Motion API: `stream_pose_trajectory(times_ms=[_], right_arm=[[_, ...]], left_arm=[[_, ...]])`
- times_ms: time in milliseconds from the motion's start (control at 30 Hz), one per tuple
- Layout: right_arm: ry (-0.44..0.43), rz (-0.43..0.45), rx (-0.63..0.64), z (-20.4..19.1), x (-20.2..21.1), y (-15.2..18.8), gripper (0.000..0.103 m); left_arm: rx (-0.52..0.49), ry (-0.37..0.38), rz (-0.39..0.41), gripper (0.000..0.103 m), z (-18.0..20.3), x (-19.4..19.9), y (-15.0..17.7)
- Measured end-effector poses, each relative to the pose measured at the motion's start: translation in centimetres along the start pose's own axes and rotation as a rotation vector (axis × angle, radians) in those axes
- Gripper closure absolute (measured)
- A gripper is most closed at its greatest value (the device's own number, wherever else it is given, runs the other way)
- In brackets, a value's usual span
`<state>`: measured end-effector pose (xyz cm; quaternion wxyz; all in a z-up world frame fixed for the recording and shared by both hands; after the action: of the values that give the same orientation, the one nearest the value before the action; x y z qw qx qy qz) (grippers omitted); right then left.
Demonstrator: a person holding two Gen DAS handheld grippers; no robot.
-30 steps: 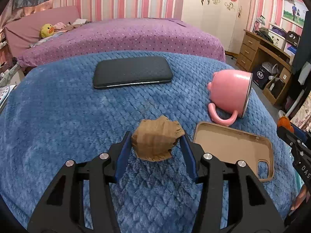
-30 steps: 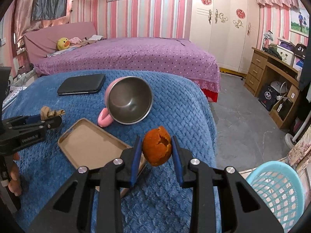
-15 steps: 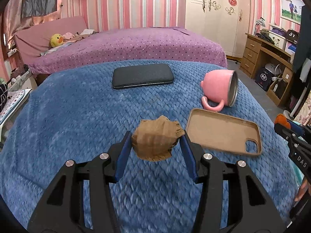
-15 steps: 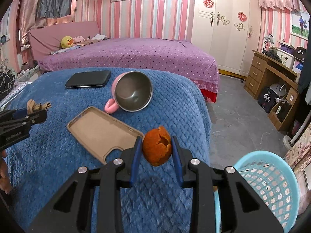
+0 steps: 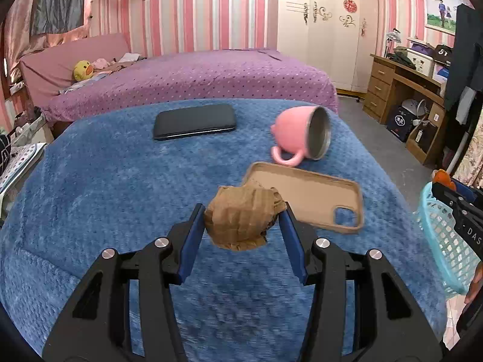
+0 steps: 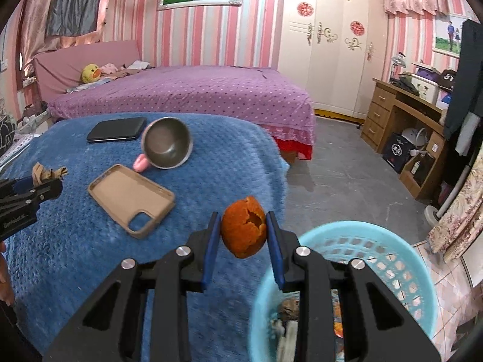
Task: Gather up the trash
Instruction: 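Carry the orange peel and brown paper over the blue basket and open both grippers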
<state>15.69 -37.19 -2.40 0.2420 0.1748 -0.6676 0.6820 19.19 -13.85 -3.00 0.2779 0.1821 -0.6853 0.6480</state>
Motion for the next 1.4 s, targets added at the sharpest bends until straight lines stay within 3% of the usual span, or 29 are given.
stream_pose_trajectory(times_ms=[267, 600, 1067, 1167, 1233, 1400], right_arm=[[0.058, -0.004, -0.049, 6.0, 1.5, 1.7, 0.072], [0.152, -0.029, -0.129, 14.5, 3.0, 4.9, 0.072], [0.172, -0.028, -0.2, 19.3, 3.3, 6.8, 0.072], [0.17, -0.027, -0.217, 19.8, 3.3, 7.0, 0.073], [0.168, -0.026, -0.223, 20.0, 3.2, 7.0, 0.072], [0.156, -0.026, -0.224, 19.8, 2.9, 7.0, 0.072]], left_arm=[[-0.008, 0.06, 0.017, 0.054, 4.9, 0.9, 0.3], [-0.082, 0.187, 0.011, 0.054, 14.7, 1.8, 2.2], [-0.175, 0.301, -0.001, 0.052, 25.4, 2.3, 3.3], [-0.186, 0.3, -0.009, 0.047, 26.2, 2.0, 3.2], [-0.179, 0.292, -0.007, 0.027, 26.1, 2.0, 3.0], [-0.139, 0.255, 0.002, 0.016, 23.9, 1.6, 2.5]])
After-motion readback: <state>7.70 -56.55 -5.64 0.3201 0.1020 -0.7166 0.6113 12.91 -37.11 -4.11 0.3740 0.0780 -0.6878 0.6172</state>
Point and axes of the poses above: each gripper's, at about its wrist camera, not at the fingertips, and x roughly against the way its jaws point, z to its right, y to its underside, the point moved 3 cm from there along -x, roughly the way its jaws point, and after that the axes turned 1 degree about -y, right-handed, at the moved point
